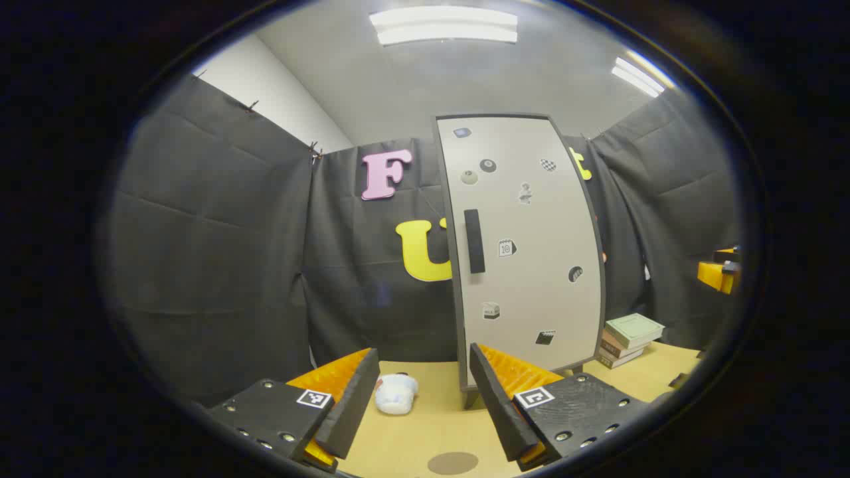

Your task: Open the cabinet door with the right hand, grasp the bottle in the cabinet with the left hand and place it on the coaster, then close the cabinet door with the right hand.

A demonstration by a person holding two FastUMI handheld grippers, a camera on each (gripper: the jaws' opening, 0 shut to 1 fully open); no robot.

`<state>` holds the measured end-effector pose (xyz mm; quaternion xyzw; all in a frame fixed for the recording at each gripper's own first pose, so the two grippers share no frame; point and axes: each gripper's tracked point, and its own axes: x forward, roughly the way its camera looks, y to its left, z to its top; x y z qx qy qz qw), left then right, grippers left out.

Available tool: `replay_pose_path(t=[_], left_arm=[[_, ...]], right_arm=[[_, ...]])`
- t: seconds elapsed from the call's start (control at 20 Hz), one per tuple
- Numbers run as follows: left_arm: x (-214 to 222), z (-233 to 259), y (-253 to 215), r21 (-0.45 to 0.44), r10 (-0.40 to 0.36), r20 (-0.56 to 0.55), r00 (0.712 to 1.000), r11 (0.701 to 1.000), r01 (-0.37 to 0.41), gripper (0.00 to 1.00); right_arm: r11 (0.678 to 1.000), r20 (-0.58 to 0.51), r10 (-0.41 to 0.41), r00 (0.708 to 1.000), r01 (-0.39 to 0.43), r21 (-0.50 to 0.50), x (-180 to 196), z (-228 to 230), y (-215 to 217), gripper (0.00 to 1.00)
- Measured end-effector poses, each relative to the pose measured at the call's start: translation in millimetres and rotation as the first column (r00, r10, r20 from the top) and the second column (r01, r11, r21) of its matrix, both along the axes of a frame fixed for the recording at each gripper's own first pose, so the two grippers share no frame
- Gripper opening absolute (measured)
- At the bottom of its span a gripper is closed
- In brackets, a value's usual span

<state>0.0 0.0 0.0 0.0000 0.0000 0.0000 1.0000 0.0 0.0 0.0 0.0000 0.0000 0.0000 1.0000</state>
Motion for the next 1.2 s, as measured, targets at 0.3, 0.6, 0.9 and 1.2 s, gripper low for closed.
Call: replay_pose_path(t=[0.3, 0.6, 0.9, 1.2], left_arm=[[-1, 1, 1, -0.012, 0.020, 0.000, 1.000, 1.000, -0.020, 0.85], [-4, 3, -1, -0.004, 0.031, 0.000, 1.000, 1.000, -0.031, 0.86], [-5, 10, -13, 0.006, 0.033, 0.009, 0.999, 0.999, -0.033, 0.86], [-9, 9, -25, 0.008, 0.062, 0.003, 0.998, 0.998, -0.062, 0.84]], right_arm=[[1.000, 0.001, 0.010, 1.000, -0.010, -0.002, 2, 1, -4, 0.97], [1.000, 0.005, 0.024, 1.000, -0.024, -0.004, 4, 0, -7, 0.97], [1.000, 0.007, 0.023, 1.000, -0.023, 0.003, 7, 0, -17, 0.97], [0.999, 0.004, 0.051, 0.999, -0.051, 0.013, 21, 5, -20, 0.97]])
